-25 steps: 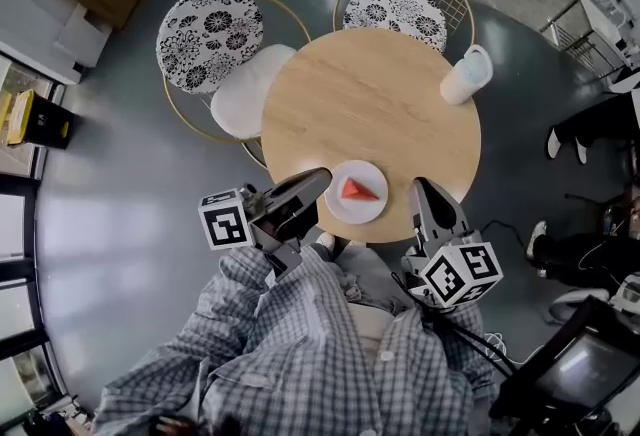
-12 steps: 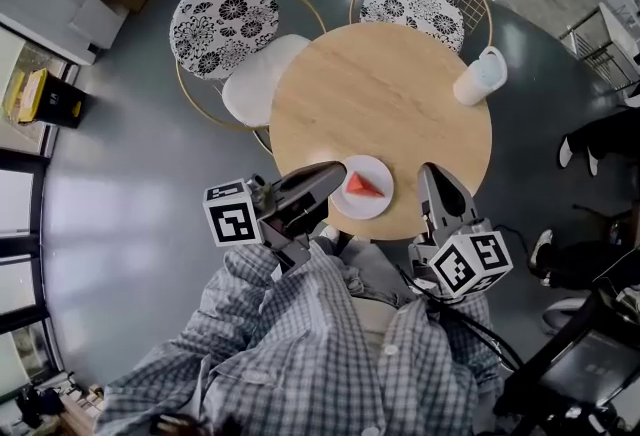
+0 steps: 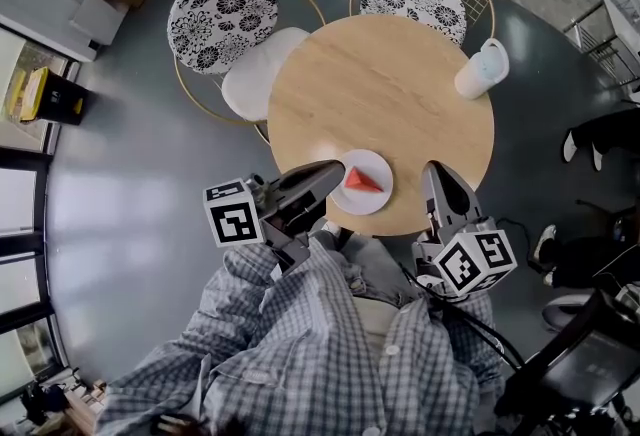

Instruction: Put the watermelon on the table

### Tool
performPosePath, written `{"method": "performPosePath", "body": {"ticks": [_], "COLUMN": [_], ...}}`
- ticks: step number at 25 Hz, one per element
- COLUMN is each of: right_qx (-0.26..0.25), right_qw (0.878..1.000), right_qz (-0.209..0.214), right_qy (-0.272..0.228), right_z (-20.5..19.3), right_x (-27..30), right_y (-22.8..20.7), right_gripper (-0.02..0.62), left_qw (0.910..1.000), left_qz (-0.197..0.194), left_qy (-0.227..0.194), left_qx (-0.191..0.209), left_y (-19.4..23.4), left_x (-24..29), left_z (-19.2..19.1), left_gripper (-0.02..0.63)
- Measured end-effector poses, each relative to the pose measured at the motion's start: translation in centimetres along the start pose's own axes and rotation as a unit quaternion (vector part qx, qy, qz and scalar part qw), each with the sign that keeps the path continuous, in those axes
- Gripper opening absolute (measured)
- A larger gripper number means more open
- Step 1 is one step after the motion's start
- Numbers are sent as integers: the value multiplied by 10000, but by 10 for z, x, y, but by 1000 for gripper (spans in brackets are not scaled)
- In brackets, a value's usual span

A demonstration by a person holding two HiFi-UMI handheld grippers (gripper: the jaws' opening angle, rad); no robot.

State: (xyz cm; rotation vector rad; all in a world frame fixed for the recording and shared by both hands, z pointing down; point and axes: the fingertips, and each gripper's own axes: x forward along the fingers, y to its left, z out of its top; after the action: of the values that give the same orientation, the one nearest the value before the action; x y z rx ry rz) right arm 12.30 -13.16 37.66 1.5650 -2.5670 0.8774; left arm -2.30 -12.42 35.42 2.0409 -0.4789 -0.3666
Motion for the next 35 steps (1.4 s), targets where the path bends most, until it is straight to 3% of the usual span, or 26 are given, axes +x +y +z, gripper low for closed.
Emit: {"method": "performPosePath", "body": {"ticks": [35], "right_qx": [-270], "right_qw": [9989], "right_qz": [311], "right_qy": [228], "right_z": [-13], "right_x": [-1], "right_y": [19], "right_gripper": [8], "left_qw": [9998], "left_qz": [157], "left_qy": [53], "left_qx": [95], "left_y": [-2], "left_x": [-6], "left_z": [-5], "left_gripper": [6]}}
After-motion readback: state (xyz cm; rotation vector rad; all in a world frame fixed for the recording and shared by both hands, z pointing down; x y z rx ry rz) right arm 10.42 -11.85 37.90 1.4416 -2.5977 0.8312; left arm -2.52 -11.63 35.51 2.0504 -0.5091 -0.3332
